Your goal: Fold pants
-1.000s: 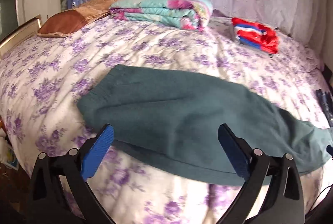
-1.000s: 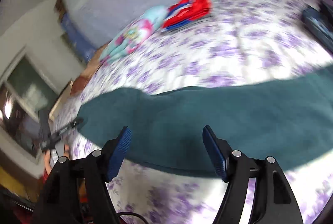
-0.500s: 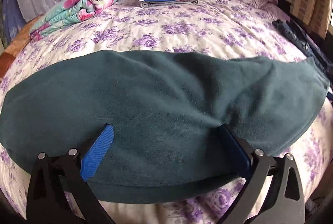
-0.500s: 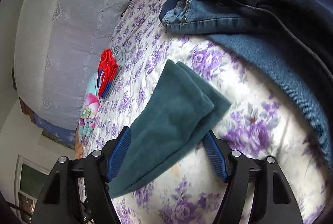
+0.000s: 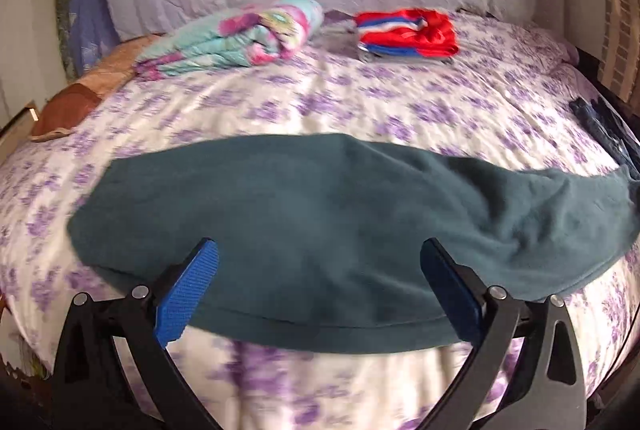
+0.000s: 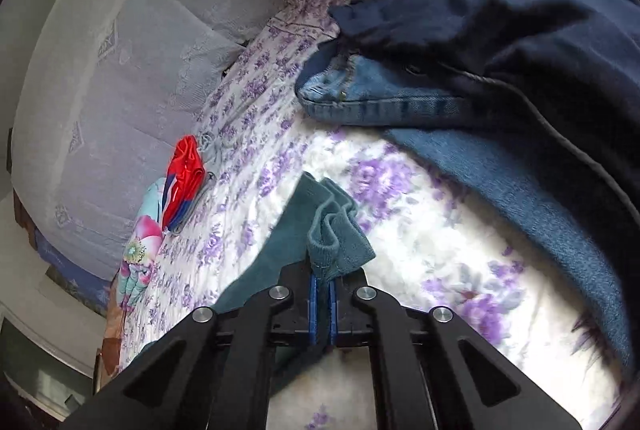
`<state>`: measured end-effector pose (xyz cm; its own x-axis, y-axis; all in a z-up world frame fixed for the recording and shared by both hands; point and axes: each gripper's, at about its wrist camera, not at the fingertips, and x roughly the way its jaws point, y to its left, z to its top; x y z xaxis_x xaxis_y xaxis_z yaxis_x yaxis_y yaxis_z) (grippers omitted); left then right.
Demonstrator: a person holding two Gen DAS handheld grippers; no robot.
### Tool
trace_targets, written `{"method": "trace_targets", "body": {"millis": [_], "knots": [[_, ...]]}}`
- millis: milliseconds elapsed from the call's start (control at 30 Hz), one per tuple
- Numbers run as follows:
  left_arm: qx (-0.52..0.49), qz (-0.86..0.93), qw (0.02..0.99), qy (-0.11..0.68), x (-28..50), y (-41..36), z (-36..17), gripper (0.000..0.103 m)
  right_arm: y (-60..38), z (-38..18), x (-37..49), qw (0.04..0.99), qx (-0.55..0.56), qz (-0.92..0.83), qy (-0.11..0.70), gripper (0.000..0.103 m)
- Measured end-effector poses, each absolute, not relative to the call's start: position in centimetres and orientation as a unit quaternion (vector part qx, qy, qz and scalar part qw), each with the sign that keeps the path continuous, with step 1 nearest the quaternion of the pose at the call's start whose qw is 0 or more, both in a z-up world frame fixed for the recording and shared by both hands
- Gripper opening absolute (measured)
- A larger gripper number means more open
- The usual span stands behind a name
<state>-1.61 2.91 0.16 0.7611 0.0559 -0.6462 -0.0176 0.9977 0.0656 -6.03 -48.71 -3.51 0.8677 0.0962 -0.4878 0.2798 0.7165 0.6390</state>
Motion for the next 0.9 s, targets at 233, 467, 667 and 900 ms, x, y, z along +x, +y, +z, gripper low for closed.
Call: {"method": "trace_targets", "body": {"millis": [233, 467, 667, 900], "knots": [[-0.075, 0.102, 0.926, 0.355, -3.0, 13.8, -0.2, 0.099, -30.0, 3.0, -2.1, 0.945, 0.161, 0.132, 0.251, 0.005], [-0.066, 0.115, 0.925, 0.356, -3.6, 14.2, -3.6, 0.099, -12.6, -2.9, -0.5, 0.894, -0.073, 0.244, 0.369, 0.005], [-0.067, 0.108, 0.932, 0.338, -3.8, 14.5, -3.8, 0.099, -13.7, -0.8, 0.0, 0.906, -0.035, 0.234, 0.35, 0.005], [-0.063, 0.103, 0.933, 0.338, -3.8, 14.5, -3.8, 0.099, -9.2, -3.5, 0.4, 0.874, -0.1, 0.255, 0.402, 0.012]]}}
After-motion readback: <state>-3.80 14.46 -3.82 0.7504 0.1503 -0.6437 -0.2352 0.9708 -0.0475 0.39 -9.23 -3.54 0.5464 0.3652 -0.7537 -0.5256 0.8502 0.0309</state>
